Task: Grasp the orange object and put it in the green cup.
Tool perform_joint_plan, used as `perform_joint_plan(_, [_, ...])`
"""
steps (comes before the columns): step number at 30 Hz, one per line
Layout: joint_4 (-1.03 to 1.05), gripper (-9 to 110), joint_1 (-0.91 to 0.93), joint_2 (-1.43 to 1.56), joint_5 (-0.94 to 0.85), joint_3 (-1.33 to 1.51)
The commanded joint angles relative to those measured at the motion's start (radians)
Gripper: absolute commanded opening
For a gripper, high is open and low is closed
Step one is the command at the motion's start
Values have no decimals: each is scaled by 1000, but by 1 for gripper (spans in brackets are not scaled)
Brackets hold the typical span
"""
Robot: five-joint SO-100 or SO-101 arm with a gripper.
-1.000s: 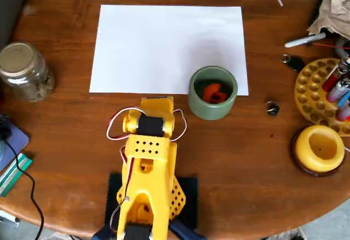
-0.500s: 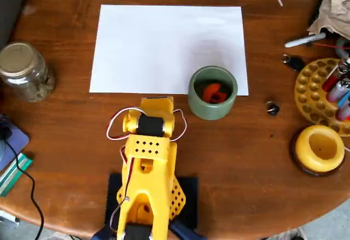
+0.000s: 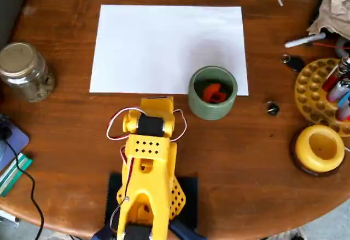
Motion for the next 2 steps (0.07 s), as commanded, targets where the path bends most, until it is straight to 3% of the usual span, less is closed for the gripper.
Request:
perform_joint_plan(1, [6, 0, -2, -6, 3, 0])
perform_joint_plan(2, [6, 0, -2, -6, 3, 0])
